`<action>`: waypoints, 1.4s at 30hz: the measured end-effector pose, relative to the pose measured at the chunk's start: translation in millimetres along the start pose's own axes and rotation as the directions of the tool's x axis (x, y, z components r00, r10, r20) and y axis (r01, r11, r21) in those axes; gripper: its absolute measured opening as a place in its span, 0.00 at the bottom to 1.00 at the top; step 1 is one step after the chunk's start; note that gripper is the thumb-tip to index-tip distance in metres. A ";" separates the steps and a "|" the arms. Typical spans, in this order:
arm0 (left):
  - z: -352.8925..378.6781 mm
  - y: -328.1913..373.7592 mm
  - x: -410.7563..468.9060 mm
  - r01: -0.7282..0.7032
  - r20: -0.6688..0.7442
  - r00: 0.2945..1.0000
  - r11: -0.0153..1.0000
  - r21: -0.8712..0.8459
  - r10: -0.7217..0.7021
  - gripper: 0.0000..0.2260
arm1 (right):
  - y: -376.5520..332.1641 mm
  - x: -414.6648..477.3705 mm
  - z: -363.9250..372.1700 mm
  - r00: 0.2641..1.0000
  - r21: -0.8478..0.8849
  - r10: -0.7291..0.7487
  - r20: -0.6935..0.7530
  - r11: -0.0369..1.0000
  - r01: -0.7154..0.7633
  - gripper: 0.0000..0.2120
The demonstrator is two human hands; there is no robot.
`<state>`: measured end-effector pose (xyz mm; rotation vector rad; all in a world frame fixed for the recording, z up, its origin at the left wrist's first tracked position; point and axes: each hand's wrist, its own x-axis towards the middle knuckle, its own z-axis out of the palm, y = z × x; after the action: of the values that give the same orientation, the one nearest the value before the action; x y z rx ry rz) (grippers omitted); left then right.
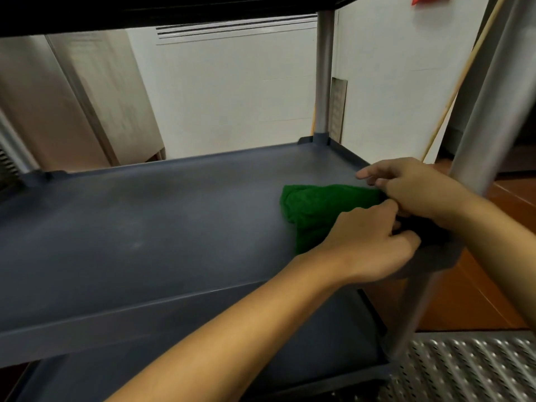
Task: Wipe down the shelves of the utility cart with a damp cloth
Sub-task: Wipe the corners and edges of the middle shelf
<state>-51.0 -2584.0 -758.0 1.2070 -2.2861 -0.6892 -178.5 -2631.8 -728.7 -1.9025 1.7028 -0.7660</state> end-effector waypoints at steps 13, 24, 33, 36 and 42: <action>-64.1 -48.0 -49.3 -0.144 -0.100 0.985 0.990 -0.006 0.142 0.15 | -16.9 -21.0 -0.1 0.997 -0.281 -0.013 0.071 0.959 0.033 0.24; -232.8 -203.2 -238.3 0.433 -0.563 0.800 0.849 0.302 -0.207 0.14 | -61.0 -44.8 55.9 0.992 -0.680 0.115 -0.058 0.723 -0.124 0.60; -276.1 -250.9 -317.9 0.538 -0.554 0.791 0.726 0.428 -0.259 0.14 | -75.8 -25.8 98.8 0.986 -0.753 -0.016 -0.165 0.648 -0.116 0.35; -265.0 -257.4 -322.0 0.490 -0.525 0.815 0.776 0.396 -0.247 0.19 | -97.8 -21.9 119.2 0.989 -0.748 -0.084 -0.125 0.662 -0.038 0.27; -257.9 -271.4 -316.9 0.438 -0.485 0.843 0.818 0.372 -0.231 0.20 | -158.2 -10.6 184.5 0.971 -0.666 -0.238 -0.015 0.727 0.168 0.30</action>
<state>432.4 -2503.9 -780.1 1.8248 -1.9269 0.0563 61.6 -2606.2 -758.4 -2.6000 2.0325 -0.3327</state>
